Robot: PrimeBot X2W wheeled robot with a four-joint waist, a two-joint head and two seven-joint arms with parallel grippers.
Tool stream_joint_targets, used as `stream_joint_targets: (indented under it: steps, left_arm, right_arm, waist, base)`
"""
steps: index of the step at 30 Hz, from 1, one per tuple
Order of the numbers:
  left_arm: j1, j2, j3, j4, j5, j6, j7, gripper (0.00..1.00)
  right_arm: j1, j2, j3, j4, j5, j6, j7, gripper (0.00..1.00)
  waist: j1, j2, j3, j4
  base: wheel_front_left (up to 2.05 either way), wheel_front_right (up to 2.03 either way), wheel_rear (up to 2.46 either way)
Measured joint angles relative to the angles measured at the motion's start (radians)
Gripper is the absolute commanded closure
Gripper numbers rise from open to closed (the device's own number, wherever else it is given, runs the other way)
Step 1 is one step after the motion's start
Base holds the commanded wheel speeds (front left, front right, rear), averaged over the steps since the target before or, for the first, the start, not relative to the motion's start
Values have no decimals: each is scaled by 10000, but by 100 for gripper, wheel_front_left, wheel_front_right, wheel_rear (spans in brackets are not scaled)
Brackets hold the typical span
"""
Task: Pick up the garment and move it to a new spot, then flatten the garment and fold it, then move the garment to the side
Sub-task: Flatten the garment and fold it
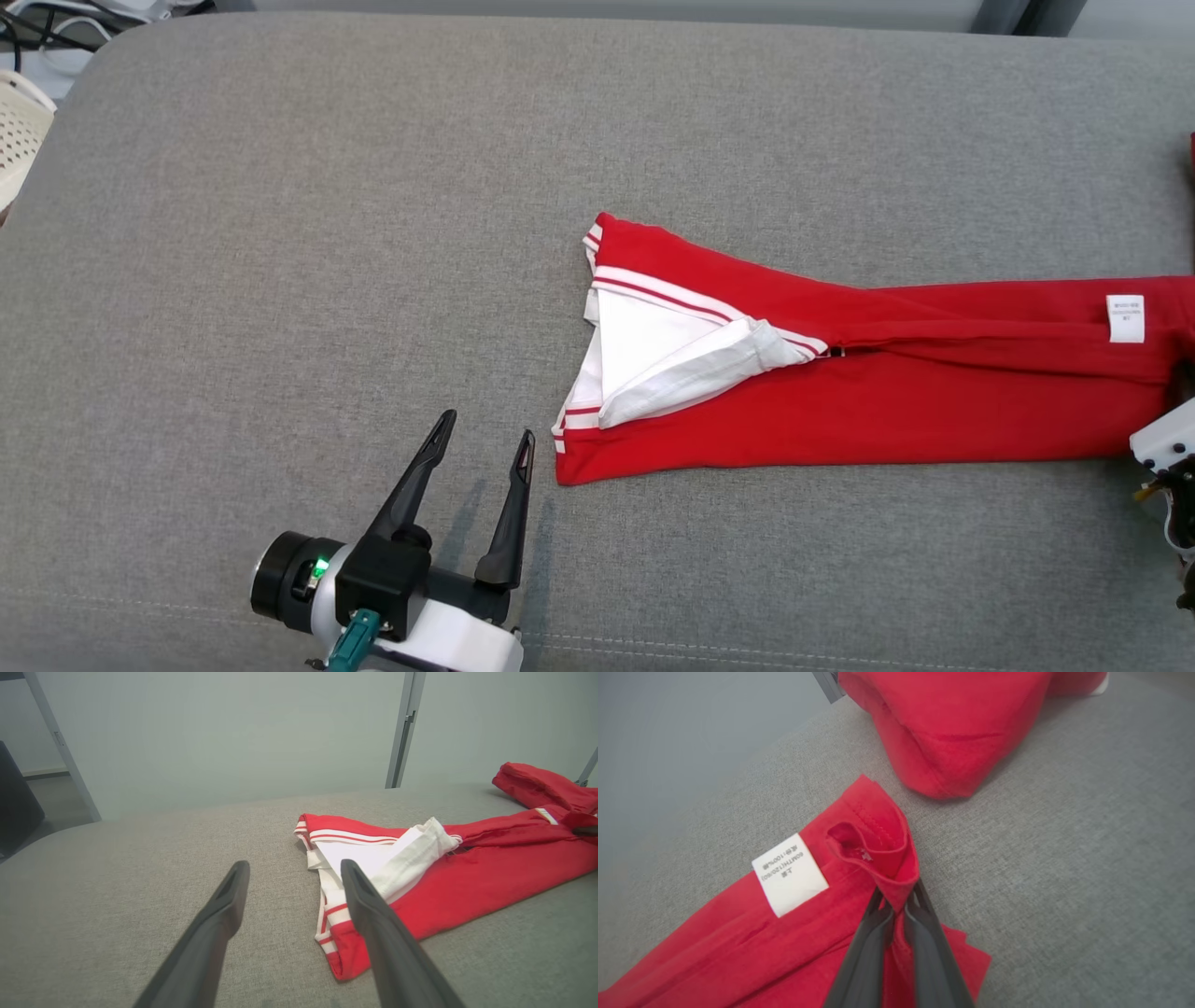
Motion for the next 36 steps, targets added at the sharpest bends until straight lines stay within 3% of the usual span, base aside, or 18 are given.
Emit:
stream_joint_targets:
  steps: [6,17,22,27,36]
  left_arm:
    - [0,-2,-52,-12,-221,31,0,0]
    - [60,-8,-111,-19,-740,376,0,0]
    - [255,-4,-155,-21,-849,424,0,0]
    - [306,-4,-228,-132,-982,546,0,0]
    - [425,-2,-313,-268,-1087,644,0,0]
  right_arm:
    - [339,96,58,-976,811,0,-150,100]
    - [1922,663,1442,-5233,2767,-4,698,100]
    - [2425,1024,2038,-6410,2951,-4,936,100]
    - [2601,1570,2284,-6821,2986,-4,980,100]
    - [2445,2284,2332,-6381,2656,-4,748,100]
  waist:
    - [0,0,-344,-122]
    - [0,0,-1210,-97]
    - [0,0,-1420,233]
    - [-1,0,-1596,715]
    - [0,0,-1600,1743]
  base:
    - [0,0,0]
    - [0,0,0]
    - [0,0,0]
    - [0,0,0]
    - [0,0,0]
